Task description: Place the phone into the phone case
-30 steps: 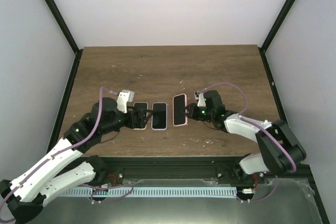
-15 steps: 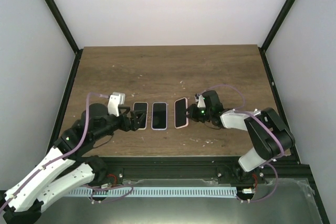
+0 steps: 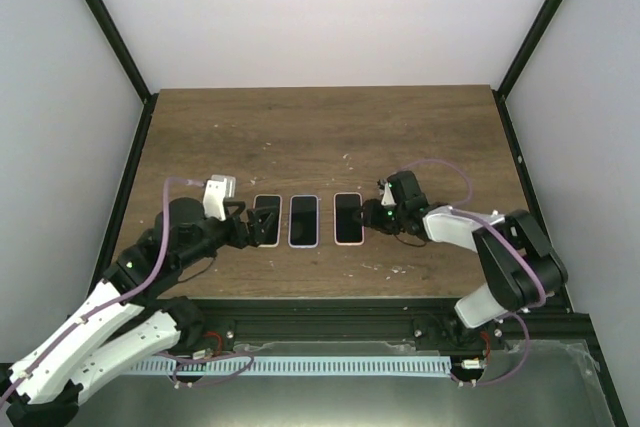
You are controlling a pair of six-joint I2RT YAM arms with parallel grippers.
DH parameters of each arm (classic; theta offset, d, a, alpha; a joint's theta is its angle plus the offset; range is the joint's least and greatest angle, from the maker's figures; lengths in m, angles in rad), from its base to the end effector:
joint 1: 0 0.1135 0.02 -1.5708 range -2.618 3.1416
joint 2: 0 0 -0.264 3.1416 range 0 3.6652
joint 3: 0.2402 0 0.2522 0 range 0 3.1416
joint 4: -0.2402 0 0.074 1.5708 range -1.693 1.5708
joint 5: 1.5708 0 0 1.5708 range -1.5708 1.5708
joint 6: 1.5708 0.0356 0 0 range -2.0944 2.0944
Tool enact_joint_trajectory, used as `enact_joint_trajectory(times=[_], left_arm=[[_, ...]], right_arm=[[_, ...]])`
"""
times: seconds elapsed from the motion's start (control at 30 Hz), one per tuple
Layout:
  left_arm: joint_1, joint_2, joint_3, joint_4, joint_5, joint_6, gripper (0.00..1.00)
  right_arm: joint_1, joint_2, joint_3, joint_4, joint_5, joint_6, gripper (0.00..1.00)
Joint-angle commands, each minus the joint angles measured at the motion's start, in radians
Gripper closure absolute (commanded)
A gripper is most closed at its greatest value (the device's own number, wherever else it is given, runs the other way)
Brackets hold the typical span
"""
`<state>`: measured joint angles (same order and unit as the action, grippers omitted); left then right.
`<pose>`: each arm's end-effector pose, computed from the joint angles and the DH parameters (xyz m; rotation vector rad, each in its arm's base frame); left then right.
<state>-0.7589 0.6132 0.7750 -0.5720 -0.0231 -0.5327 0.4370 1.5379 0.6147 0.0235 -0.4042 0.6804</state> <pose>0.0997 -0.0935 0.3204 0.2184 2.0621 -0.7990 0.2417 0.1284 0.1346 0.1325 2.6272 0.9409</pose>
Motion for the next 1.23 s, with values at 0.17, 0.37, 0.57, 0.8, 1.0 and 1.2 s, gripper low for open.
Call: enact_joint_trajectory(times=[0.17,0.37,0.57,0.8,1.0,1.2], left_arm=[[0.001,-0.026,0.009,-0.034,-0.094,-0.113,0.00],[0.001,-0.036,0.057,-0.068,-0.129,-0.115,0.00],[0.000,-0.037,0.157,-0.114,-0.172,-0.134,0.00],[0.001,-0.072,0.231,-0.030,-0.117,-0.048,0.00],[0.000,-0.098,0.283,-0.011,-0.141,-0.007,0.00],[0.000,-0.099,0.279,-0.012,-0.129,-0.050,0.00]], right_arm=[[-0.007,-0.296,0.035,-0.184,0.074,-0.048,0.14],[-0.005,-0.534,0.062,-0.289,0.047,-0.080,0.00],[-0.006,-0.715,0.161,-0.434,-0.021,-0.125,0.00],[-0.005,-0.795,0.308,-0.512,-0.060,-0.140,0.00],[-0.006,-0.822,0.448,-0.560,-0.065,-0.176,0.00],[-0.006,-0.859,0.391,-0.531,-0.092,-0.152,0.00]])
